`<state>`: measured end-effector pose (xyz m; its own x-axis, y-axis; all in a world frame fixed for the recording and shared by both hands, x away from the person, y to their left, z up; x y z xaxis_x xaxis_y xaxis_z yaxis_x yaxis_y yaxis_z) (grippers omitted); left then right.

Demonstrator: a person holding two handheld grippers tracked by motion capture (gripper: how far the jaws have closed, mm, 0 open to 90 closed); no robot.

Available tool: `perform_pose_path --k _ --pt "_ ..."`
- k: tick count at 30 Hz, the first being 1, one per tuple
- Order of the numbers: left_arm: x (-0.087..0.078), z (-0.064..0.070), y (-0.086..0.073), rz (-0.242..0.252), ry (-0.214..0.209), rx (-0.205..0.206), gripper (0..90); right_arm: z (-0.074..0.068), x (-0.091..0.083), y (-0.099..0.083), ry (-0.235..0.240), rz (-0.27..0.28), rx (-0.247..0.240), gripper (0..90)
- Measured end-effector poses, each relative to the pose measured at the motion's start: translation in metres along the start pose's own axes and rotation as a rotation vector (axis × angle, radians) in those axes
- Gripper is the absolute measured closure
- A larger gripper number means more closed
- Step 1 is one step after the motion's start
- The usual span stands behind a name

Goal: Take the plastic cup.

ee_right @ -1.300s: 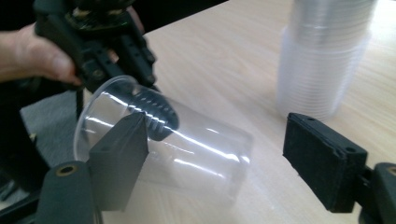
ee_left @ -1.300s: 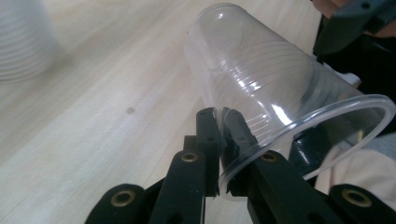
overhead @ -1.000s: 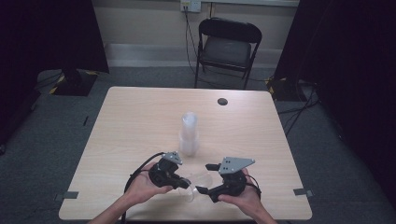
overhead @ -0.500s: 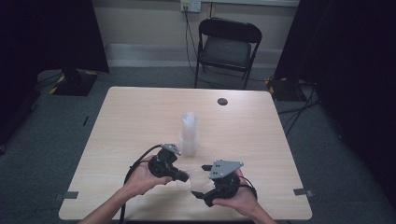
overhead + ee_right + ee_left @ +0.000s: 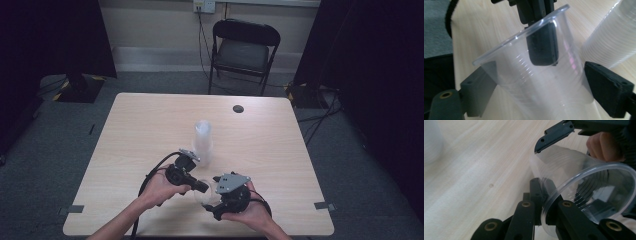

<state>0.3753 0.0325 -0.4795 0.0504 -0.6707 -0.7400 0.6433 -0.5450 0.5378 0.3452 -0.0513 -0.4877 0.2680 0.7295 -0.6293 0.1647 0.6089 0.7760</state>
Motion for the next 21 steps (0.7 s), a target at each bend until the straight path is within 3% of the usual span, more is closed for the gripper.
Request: perform_pose_path --k 3,4,6,16,21 --pt "0.002 0.0 0.003 0.003 0.0 -0.008 87.9 0.003 0.003 -0.001 -0.027 -0.011 -0.011 13.2" --pt "0.002 -0.001 0.002 -0.01 0.018 0.002 87.8 0.004 0.003 -0.001 -0.033 -0.011 -0.014 14.4" --pt "0.005 0.001 0.004 -0.001 -0.006 -0.001 87.8 0.004 0.004 -0.001 -0.029 -0.01 -0.017 14.2" --pt "0.016 0.006 0.006 -0.036 0.007 0.011 87.6 -0.004 0.003 0.012 -0.034 0.036 -0.063 23.6" --pt "0.016 0.004 0.005 -0.036 0.012 -0.003 87.7 -0.003 0.001 0.011 -0.03 0.047 -0.051 26.6"
Point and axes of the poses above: each handheld gripper's, and its own axes: x roughly forward along the jaws, y roughly out of its top, z roughly to its right, the point moved 8 cm from there along x, roughly forward along the jaws, and after that the axes turned 6 degrees about y, right-handed, at the moved point
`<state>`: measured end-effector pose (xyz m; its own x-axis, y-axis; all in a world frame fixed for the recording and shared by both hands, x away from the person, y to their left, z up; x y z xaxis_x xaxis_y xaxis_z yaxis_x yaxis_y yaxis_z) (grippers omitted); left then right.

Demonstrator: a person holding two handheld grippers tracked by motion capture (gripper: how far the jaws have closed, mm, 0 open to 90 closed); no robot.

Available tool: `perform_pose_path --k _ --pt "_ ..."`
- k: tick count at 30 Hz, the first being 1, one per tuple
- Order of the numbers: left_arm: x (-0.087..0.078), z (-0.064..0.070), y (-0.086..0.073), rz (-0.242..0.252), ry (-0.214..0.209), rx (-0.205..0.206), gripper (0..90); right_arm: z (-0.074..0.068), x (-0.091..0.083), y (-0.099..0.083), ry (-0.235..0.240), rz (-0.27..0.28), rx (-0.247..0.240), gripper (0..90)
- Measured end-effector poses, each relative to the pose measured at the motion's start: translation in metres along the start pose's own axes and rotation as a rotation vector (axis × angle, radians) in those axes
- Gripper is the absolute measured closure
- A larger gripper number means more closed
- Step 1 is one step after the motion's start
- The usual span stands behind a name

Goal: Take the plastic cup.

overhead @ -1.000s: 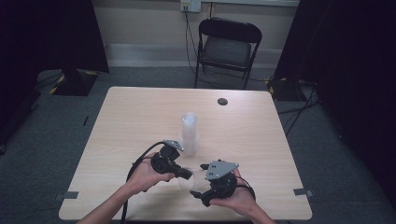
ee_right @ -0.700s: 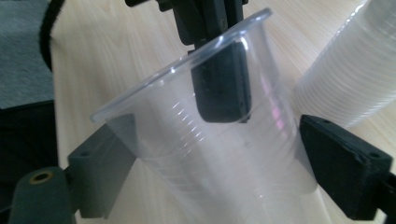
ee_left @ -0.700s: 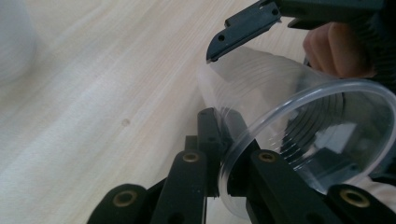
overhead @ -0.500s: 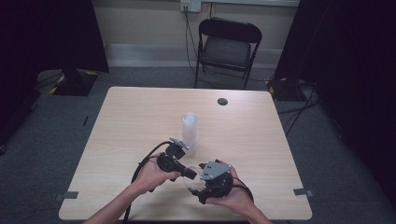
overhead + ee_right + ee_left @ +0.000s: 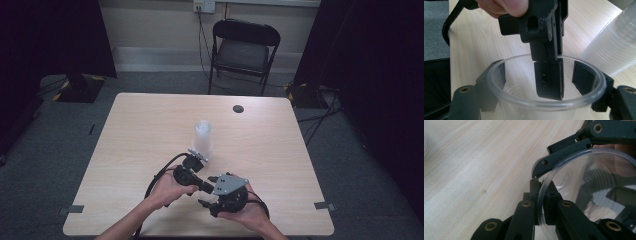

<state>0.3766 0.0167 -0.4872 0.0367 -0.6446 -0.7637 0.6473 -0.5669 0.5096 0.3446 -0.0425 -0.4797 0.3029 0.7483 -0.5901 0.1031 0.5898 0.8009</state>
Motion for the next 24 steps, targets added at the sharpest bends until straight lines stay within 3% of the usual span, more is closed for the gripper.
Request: perform_pose_path --k 7,17,24 --pt "-0.0011 -0.001 0.0002 0.005 0.006 -0.003 87.5 0.0005 -0.0007 0.001 -0.004 0.005 0.004 28.2" --pt "-0.0016 -0.0018 0.0035 0.069 0.052 -0.008 85.9 0.0055 -0.0021 -0.0006 -0.02 0.008 0.035 28.9" --pt "-0.0041 -0.0021 0.0062 0.103 0.057 -0.014 81.8 0.0084 -0.005 0.0003 -0.029 0.026 0.051 29.4"
Point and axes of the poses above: each handheld gripper's, and its own axes: x roughly forward along the jaws, y roughly out of its top, z roughly to its right, the point moved 8 cm from there along x, roughly forward along the jaws, and after that the axes turned 6 degrees about y, right-handed, at the moved point
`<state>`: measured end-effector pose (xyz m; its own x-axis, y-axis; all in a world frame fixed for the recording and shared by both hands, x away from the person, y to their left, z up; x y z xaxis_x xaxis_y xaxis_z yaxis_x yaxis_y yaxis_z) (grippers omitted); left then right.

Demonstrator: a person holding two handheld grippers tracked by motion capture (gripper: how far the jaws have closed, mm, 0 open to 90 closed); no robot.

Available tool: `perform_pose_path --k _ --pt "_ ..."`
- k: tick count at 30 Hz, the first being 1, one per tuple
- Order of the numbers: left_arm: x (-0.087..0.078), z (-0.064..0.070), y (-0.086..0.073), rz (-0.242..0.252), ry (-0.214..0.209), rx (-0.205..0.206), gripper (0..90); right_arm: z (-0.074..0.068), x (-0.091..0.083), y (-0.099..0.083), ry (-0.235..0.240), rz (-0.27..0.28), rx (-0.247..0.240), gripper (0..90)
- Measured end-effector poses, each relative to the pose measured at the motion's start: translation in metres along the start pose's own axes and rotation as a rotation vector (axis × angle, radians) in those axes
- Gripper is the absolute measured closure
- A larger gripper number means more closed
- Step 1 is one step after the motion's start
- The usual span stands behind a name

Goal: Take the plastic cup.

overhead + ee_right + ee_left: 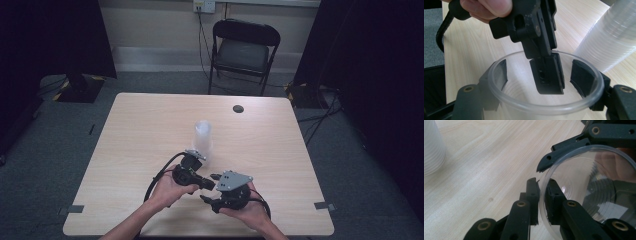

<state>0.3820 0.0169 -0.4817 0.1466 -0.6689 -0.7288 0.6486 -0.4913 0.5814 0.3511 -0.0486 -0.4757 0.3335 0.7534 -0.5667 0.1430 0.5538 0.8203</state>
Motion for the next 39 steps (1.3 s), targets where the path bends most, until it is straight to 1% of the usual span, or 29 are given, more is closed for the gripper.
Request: perform_pose_path --k 1,3,4,5,6,7,9,12,13,14,15,16,17,18,19,20,22,25,28,29,30,31,32,33,34,35,37,38,39 --pt "-0.001 0.0 0.001 0.014 -0.003 0.003 79.3 0.002 -0.001 0.0 -0.009 0.005 0.007 29.5" --pt "-0.003 0.0 0.002 0.042 0.006 -0.012 78.3 0.003 -0.002 0.0 -0.01 0.009 0.013 29.5" --pt "-0.004 0.0 0.003 0.054 -0.003 -0.01 76.4 0.004 -0.003 0.001 -0.013 0.014 0.019 29.5" --pt "-0.005 0.0 0.003 0.061 0.009 -0.01 75.2 0.006 -0.004 0.001 -0.019 0.02 0.028 29.6" --pt "-0.006 0.001 0.004 0.073 0.009 -0.008 75.2 0.006 -0.004 0.001 -0.019 0.02 0.028 29.6" --pt "-0.006 0.002 0.005 0.084 0.002 -0.001 74.1 0.007 -0.005 0.001 -0.023 0.026 0.037 29.6" --pt "-0.007 0.002 0.005 0.099 0.012 0.017 72.9 0.008 -0.005 0.001 -0.027 0.027 0.04 29.6" --pt "-0.008 0.002 0.005 0.114 0.022 0.027 70.1 0.01 -0.006 0.001 -0.03 0.031 0.048 29.7" --pt "-0.008 0.002 0.006 0.125 0.028 0.03 67.9 0.01 -0.006 0.0 -0.035 0.03 0.052 29.7" --pt "-0.008 0.002 0.006 0.133 0.03 0.031 67.9 0.01 -0.006 0.0 -0.035 0.03 0.052 29.7" --pt "-0.01 0.001 0.007 0.152 0.032 0.026 66.5 0.012 -0.007 0.0 -0.04 0.031 0.06 29.7" --pt "-0.01 0.001 0.007 0.152 0.032 0.026 65.7 0.012 -0.007 0.0 -0.04 0.031 0.06 29.7" --pt "-0.01 0.001 0.007 0.157 0.031 0.037 65.7 0.012 -0.007 0.0 -0.039 0.033 0.066 29.7" --pt "-0.011 0.0 0.008 0.175 0.039 0.034 64.8 0.013 -0.007 0.0 -0.041 0.035 0.069 29.8" --pt "-0.013 0.0 0.009 0.204 0.039 0.032 65.0 0.014 -0.008 -0.001 -0.044 0.037 0.073 29.8" --pt "-0.013 0.0 0.009 0.204 0.039 0.032 64.1 0.014 -0.008 -0.001 -0.044 0.037 0.073 29.8" --pt "-0.014 -0.001 0.009 0.211 0.049 0.049 63.6 0.015 -0.009 -0.001 -0.049 0.041 0.078 29.8" --pt "-0.015 -0.001 0.009 0.218 0.049 0.045 61.0 0.017 -0.009 -0.001 -0.05 0.043 0.092 29.8" --pt "-0.016 -0.002 0.009 0.222 0.055 0.054 60.2 0.018 -0.009 -0.002 -0.053 0.043 0.095 29.8" --pt "-0.017 -0.002 0.01 0.234 0.064 0.055 59.3 0.018 -0.009 -0.002 -0.052 0.044 0.099 29.8" --pt "-0.017 -0.002 0.01 0.234 0.064 0.055 58.7 0.018 -0.009 -0.002 -0.052 0.044 0.099 29.8" --pt "-0.019 -0.003 0.01 0.248 0.073 0.067 57.5 0.019 -0.01 -0.002 -0.057 0.045 0.104 29.8" --pt "-0.019 -0.003 0.01 0.248 0.073 0.067 54.5 0.019 -0.01 -0.002 -0.057 0.045 0.104 29.8" --pt "-0.02 -0.004 0.011 0.26 0.088 0.08 54.5 0.019 -0.01 -0.002 -0.061 0.045 0.106 29.8" --pt "-0.021 -0.005 0.011 0.278 0.108 0.092 49.6 0.02 -0.011 -0.002 -0.065 0.045 0.108 29.8" --pt "-0.023 -0.005 0.011 0.291 0.111 0.092 46.3 0.022 -0.011 -0.002 -0.067 0.048 0.115 29.8" --pt "-0.024 -0.006 0.01 0.293 0.106 0.093 45.9 0.022 -0.011 -0.003 -0.068 0.048 0.116 29.8" --pt "-0.025 -0.006 0.01 0.297 0.113 0.094 44.2 0.023 -0.012 -0.003 -0.07 0.047 0.119 29.8" --pt "-0.026 -0.008 0.01 0.311 0.127 0.093 39.4 0.023 -0.012 -0.004 -0.072 0.048 0.12 29.8"
Point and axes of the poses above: each handheld gripper's, and its own axes: x roughly forward along the jaws, y roughly out of its top, z roughly to its right, the point moved 8 cm from there along x, roughly forward along the jaws, and after that the axes turned 6 degrees about y, right-handed, at the moved point
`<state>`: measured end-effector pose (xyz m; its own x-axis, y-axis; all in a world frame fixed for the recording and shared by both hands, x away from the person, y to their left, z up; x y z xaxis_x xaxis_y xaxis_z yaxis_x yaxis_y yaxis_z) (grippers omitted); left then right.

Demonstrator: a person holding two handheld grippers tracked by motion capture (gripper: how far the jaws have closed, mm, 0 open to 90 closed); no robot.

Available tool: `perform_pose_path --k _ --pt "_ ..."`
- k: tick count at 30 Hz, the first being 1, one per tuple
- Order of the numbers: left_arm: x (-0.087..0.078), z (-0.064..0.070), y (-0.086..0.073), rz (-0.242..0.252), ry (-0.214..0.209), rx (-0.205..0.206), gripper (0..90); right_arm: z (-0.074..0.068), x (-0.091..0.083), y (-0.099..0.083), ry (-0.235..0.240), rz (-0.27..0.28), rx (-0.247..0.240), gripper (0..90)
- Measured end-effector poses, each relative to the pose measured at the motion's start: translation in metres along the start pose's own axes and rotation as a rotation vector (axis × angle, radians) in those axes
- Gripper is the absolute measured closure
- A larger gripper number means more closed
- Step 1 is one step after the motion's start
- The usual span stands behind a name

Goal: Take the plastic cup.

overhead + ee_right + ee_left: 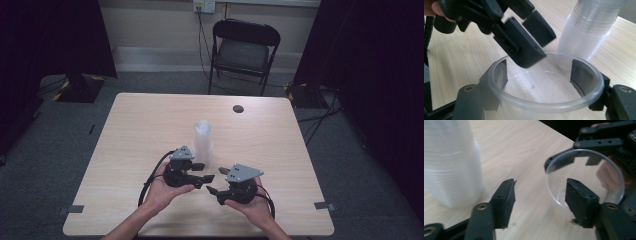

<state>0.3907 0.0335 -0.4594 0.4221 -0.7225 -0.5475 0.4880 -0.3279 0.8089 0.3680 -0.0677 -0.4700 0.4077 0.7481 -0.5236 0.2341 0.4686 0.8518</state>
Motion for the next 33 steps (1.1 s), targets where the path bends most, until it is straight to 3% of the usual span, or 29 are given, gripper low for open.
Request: perform_pose_path --k 12,17,25,30,33 --pt "-0.01 -0.007 0.001 0.057 0.033 0.0 31.4 0.008 0.001 -0.001 -0.016 -0.001 0.026 29.8" --pt "-0.016 -0.011 0.005 0.104 0.059 0.037 27.8 0.018 -0.001 -0.004 -0.037 0.002 0.054 29.9" --pt "-0.025 -0.016 -0.003 0.098 0.122 0.08 18.6 0.033 -0.011 -0.004 -0.079 0.028 0.092 29.9" --pt "-0.035 -0.024 -0.009 0.107 0.135 0.058 16.0 0.043 -0.015 -0.004 -0.103 0.038 0.115 29.8" --pt "-0.037 -0.027 -0.013 0.104 0.149 0.066 16.0 0.046 -0.016 -0.003 -0.11 0.04 0.12 29.8"
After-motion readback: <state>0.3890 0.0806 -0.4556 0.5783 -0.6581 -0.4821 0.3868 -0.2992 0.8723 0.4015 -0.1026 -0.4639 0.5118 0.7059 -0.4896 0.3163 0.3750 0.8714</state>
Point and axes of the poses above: each handheld gripper's, and its own axes: x roughly forward along the jaws, y roughly out of its top, z roughly to its right, the point moved 8 cm from there along x, roughly forward along the jaws, and after that the axes turned 6 degrees about y, right-handed, at the moved point
